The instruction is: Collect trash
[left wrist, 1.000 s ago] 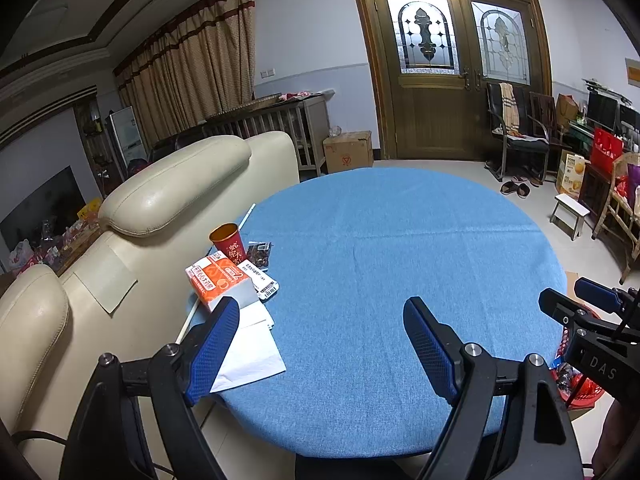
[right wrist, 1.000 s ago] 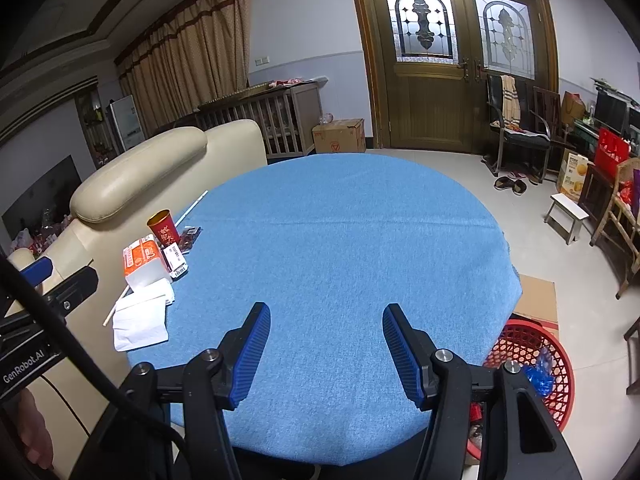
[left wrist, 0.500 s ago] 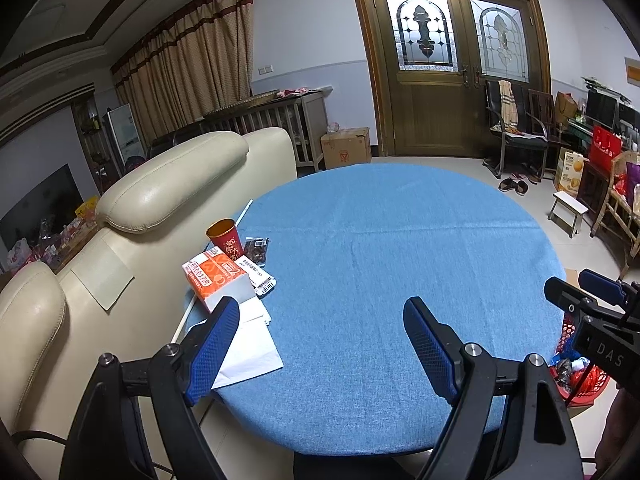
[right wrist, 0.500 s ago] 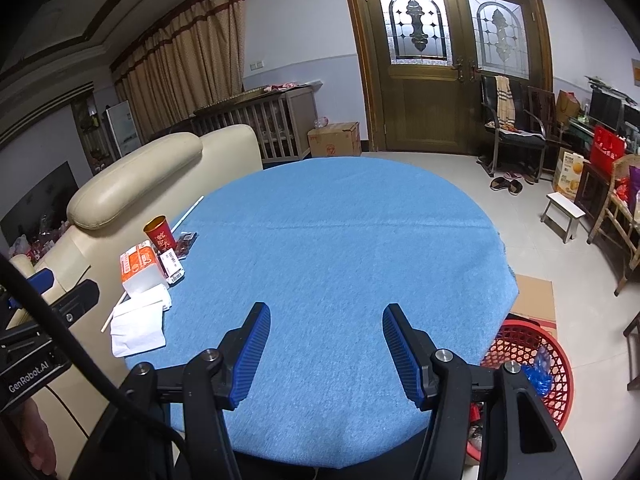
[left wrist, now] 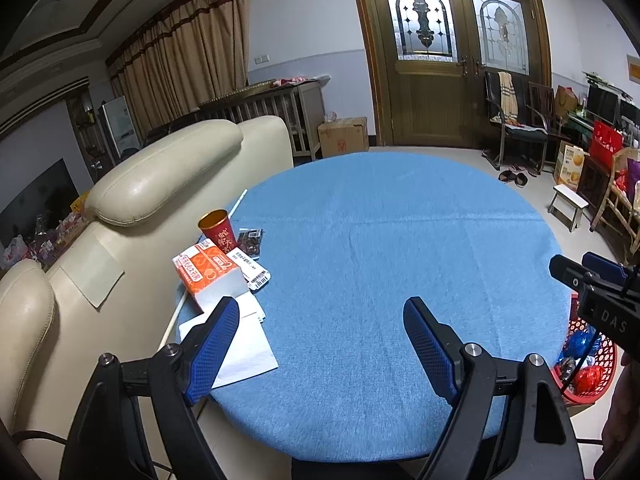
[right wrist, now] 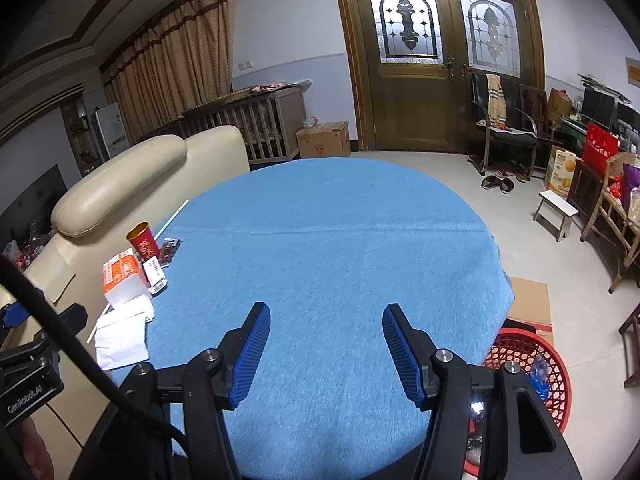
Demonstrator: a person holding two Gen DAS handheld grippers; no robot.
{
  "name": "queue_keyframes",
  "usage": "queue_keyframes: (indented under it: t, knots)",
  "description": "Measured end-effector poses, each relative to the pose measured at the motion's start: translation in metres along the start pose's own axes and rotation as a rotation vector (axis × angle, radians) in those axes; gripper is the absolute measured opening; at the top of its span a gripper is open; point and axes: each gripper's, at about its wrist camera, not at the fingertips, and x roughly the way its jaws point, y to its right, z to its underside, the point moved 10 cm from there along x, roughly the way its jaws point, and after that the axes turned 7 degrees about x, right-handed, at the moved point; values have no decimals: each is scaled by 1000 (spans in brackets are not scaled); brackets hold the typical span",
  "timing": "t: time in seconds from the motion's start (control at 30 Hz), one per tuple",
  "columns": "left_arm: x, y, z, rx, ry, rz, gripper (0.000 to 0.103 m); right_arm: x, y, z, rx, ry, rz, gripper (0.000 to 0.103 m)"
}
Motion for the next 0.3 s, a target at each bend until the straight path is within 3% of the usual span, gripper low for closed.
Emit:
queue_keyframes:
  t: [0.17,0.3]
  knots:
    - [24,4,-1,11,-23,12,84,31,12,-1,14,-27,21,65]
    - [55,12,5,8,-84,47,84,70,27,3,26,-62,50,66]
